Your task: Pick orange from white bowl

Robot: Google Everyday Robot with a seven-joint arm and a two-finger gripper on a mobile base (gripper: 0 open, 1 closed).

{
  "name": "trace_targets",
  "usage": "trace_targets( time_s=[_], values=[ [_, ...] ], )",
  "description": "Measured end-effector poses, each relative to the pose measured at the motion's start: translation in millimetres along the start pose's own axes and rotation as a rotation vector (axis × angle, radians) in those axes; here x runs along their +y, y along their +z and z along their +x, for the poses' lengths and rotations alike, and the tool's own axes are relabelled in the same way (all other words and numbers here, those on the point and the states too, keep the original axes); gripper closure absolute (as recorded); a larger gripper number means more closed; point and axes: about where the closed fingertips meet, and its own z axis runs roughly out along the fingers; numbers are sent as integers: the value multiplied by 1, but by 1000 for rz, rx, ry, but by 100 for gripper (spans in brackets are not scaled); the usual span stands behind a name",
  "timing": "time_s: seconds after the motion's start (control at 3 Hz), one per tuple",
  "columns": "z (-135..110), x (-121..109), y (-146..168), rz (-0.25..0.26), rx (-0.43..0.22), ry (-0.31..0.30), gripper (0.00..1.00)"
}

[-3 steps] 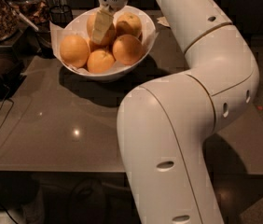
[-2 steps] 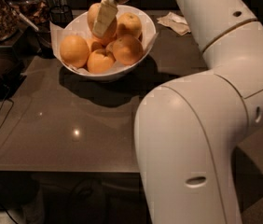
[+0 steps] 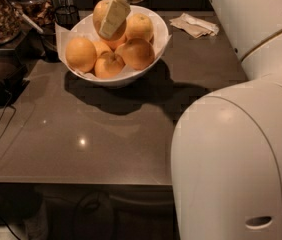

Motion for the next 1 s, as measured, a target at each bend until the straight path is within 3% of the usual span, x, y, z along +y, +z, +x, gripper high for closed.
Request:
trace_targets(
  time_s=[0.33, 0.67, 1.0],
  values=[
    [-6, 9, -9, -12, -42, 21, 100],
    [-7, 50, -42, 34, -103, 80, 100],
    [-2, 57, -32, 15, -88, 85, 100]
  ],
)
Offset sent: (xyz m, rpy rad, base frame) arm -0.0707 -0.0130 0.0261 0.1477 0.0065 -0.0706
